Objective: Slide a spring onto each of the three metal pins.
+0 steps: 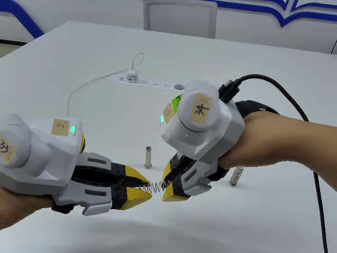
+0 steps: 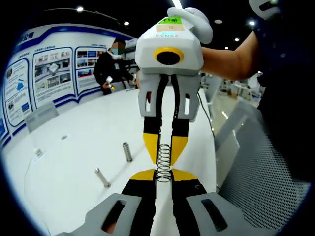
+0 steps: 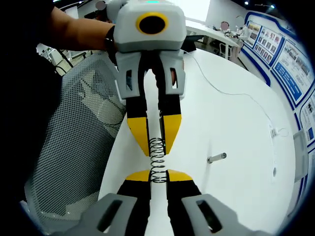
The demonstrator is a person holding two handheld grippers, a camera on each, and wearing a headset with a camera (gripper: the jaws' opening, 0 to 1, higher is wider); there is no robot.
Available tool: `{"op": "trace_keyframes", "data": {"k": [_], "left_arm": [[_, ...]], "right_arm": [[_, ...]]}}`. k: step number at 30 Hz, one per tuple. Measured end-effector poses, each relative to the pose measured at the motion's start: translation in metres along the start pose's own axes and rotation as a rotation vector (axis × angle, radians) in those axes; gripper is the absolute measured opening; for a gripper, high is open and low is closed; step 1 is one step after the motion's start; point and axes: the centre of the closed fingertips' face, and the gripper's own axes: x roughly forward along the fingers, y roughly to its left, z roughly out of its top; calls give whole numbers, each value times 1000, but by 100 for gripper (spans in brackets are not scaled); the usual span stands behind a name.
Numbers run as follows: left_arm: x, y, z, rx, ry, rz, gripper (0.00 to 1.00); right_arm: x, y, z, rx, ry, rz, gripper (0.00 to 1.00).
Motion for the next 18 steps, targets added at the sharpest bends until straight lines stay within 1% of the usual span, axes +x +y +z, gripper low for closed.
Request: {"op": "trace_keyframes", "data": {"k": [5, 10, 18], "left_arm": [[1, 0, -4, -2, 10, 0, 11], [1, -1, -5, -2, 13, -3, 11], [2, -2, -5, -2, 10, -8, 11]], "right_arm": [[-7, -1, 13, 1, -29, 0, 12], [-10, 1, 22, -7, -42, 3, 12], [-12, 3, 32, -28, -37, 5, 12]]}}
